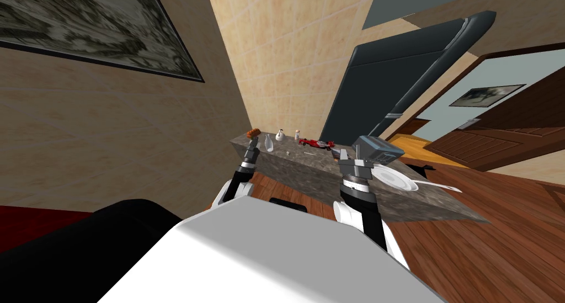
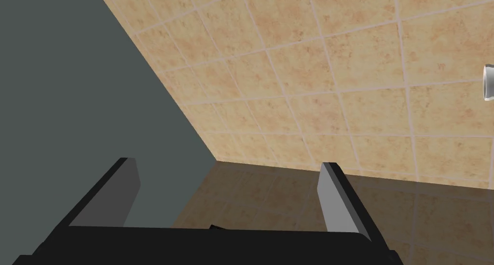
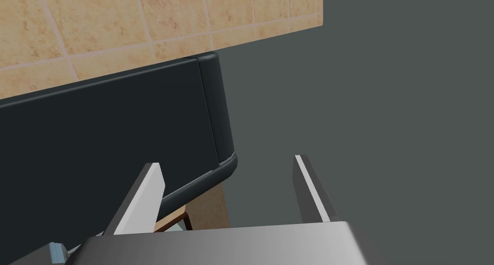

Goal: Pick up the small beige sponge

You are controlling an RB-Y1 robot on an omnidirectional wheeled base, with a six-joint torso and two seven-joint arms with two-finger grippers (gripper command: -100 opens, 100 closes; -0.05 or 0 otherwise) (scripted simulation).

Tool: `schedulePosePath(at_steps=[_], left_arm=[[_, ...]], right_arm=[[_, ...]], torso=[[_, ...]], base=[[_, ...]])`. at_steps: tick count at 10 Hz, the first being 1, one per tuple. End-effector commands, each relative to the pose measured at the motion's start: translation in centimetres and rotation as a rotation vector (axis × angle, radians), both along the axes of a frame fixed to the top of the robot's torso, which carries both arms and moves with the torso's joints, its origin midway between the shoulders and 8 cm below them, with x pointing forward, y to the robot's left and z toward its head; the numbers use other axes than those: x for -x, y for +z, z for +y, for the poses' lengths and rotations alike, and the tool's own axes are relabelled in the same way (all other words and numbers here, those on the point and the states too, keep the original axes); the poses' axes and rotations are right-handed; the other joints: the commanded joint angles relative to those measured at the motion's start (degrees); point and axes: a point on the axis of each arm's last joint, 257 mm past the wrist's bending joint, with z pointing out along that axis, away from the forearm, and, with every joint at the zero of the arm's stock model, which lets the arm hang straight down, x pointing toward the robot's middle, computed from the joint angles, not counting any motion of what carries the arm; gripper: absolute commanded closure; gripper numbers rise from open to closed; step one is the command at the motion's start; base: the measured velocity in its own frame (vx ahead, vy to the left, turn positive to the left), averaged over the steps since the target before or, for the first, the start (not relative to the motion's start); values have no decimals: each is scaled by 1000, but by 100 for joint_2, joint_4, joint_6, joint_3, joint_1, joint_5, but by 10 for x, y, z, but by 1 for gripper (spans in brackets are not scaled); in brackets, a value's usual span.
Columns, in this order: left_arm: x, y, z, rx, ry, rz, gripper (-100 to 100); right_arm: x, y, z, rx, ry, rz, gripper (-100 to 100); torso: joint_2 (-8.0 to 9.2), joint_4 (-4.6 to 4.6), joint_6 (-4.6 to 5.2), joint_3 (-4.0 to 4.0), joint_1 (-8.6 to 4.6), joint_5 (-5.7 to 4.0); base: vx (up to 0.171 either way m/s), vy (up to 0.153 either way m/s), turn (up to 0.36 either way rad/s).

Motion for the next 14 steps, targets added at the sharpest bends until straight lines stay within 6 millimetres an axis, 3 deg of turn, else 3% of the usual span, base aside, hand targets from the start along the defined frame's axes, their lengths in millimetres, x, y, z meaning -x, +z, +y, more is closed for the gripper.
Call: schedulePosePath(at_steps=[1,14], left_arm=[[-7,-6,-3,-12,-2,36,-100],[-45,-53,-16,-46,14,279,-100]], right_arm=[[0,0,0,0,0,0,0],[0,0,0,0,0,0,0]], torso=[[0,0,0,0,0,0],[-2,-1,0,-1,-2,0]], base=[[-29,1,-20],[-19,2,-16]])
